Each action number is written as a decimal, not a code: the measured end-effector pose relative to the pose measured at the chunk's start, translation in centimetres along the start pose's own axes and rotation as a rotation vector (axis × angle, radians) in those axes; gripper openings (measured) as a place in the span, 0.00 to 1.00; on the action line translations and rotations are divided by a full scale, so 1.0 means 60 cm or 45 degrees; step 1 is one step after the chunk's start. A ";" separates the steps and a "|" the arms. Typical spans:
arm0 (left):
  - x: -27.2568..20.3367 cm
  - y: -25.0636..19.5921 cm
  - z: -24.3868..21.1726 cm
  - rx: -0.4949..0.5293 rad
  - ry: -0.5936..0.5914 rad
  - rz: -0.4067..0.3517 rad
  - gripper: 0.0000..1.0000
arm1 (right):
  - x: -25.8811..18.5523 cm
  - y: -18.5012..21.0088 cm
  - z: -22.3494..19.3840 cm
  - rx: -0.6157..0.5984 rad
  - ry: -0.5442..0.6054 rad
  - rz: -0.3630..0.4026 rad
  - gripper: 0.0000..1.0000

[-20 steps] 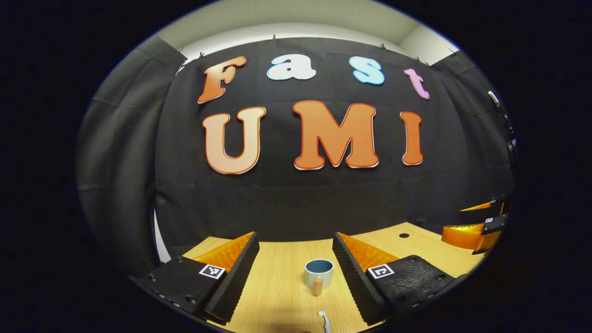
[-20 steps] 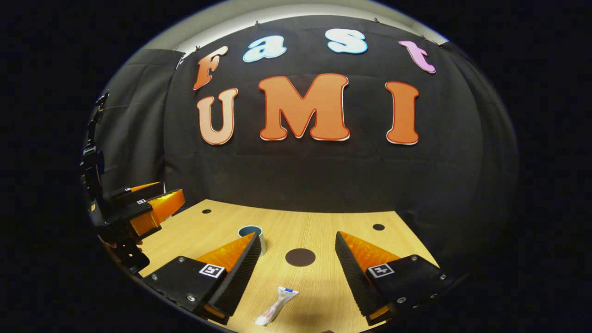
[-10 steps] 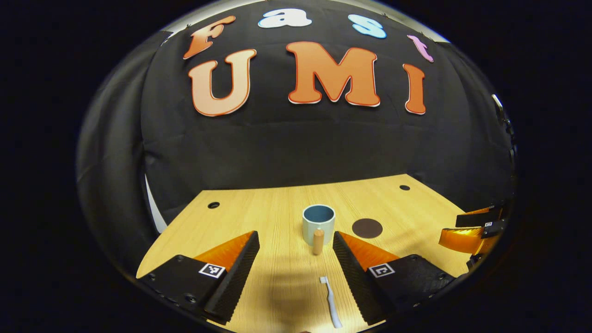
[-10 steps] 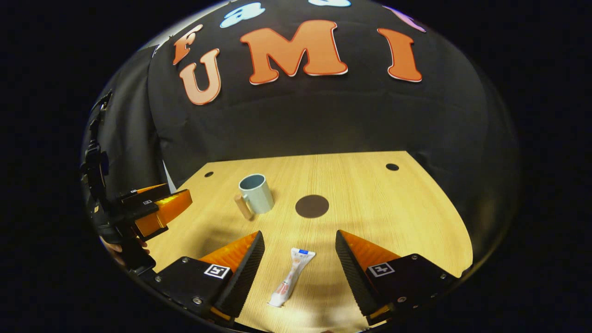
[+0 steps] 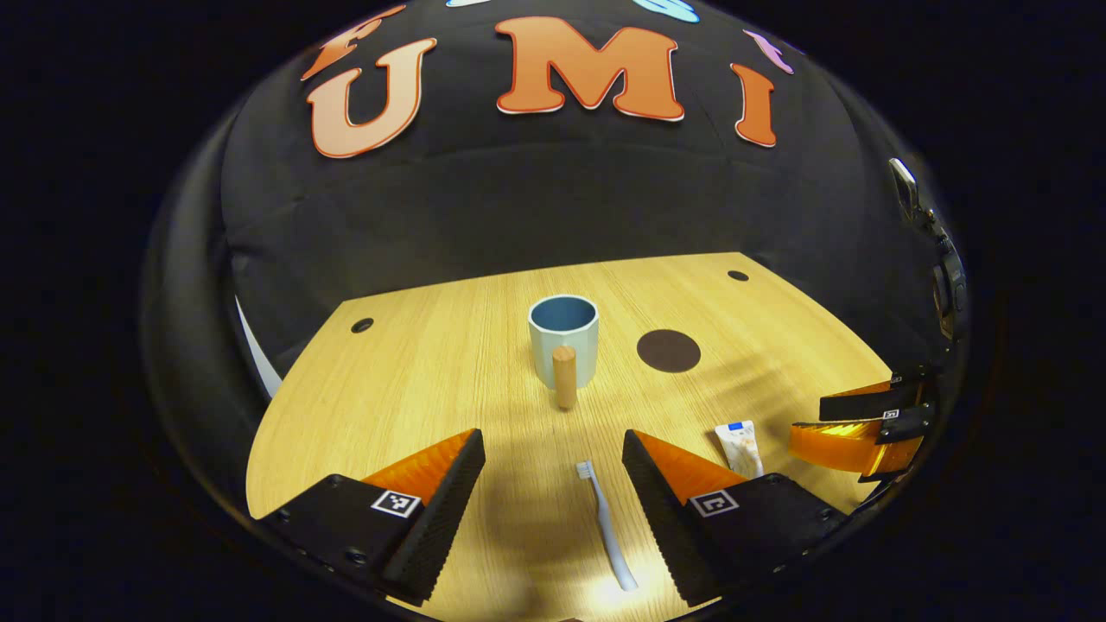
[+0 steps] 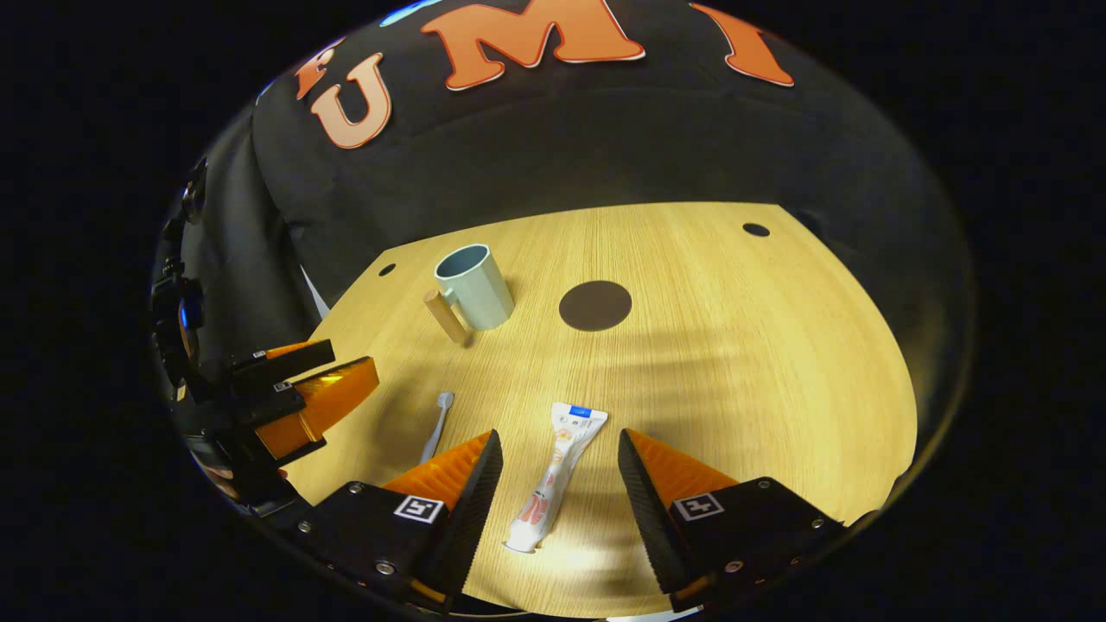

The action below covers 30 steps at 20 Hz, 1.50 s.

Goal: Put the toothbrush and toothpaste on the desktop into the cup, then pick up the cup and place it on the coaster on the desktop.

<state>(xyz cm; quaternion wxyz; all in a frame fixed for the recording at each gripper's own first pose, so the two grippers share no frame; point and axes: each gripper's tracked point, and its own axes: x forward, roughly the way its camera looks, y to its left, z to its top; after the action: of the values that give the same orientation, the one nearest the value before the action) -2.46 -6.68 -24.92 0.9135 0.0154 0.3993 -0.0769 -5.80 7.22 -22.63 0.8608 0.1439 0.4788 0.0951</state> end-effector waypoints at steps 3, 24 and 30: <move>0.021 -0.003 -0.044 -0.042 0.122 -0.014 0.97 | 0.019 -0.007 -0.021 0.007 0.068 -0.006 0.74; 0.066 -0.006 -0.157 -0.112 0.617 -0.019 0.57 | 0.115 -0.009 -0.084 -0.156 0.258 -0.044 0.34; 0.081 -0.078 -0.141 -0.152 0.638 0.005 0.23 | 0.110 -0.013 -0.087 -0.159 0.262 0.004 0.15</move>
<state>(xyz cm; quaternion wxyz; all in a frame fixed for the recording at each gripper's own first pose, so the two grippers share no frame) -6.10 -11.19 -34.08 0.7854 -0.0192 0.6171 -0.0451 -6.78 9.31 -30.76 0.8143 0.0801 0.5575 0.1405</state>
